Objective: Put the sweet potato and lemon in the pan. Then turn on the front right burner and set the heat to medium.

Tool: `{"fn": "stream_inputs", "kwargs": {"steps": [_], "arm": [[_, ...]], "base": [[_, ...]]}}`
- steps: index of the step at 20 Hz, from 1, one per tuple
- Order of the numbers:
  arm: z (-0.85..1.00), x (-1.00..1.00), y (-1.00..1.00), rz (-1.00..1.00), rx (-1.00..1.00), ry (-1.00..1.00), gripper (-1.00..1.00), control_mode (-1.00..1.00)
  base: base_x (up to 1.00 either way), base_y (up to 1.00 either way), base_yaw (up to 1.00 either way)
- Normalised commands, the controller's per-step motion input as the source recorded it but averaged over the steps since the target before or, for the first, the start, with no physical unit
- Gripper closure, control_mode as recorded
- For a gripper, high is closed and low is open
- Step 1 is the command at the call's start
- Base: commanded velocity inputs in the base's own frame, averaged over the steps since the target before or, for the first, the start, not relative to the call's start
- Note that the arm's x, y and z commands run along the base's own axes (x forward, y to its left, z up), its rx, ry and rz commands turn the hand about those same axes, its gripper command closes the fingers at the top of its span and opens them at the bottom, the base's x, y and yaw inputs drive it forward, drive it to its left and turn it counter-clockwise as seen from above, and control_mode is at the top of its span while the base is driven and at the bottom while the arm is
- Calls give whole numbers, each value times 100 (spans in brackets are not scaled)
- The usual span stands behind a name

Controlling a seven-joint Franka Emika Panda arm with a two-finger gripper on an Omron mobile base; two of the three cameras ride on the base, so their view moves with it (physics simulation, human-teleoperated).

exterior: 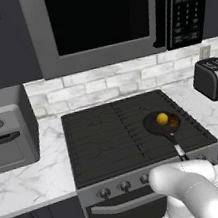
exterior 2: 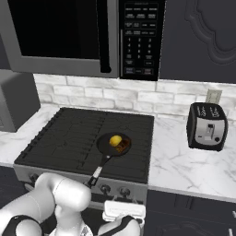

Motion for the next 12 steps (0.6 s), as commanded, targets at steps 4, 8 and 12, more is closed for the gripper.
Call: {"fn": "stream_inputs", "kwargs": {"steps": [4, 8, 12], "arm": [[-15, 22, 0, 0, 0, 2, -100, -100], [-22, 6, -1, 0, 0, 1, -100, -100], [-15, 1, 0, 0, 0, 0, -100, -100]], "base": [[0, 0, 0], [0, 0, 0], [0, 0, 0]]}}
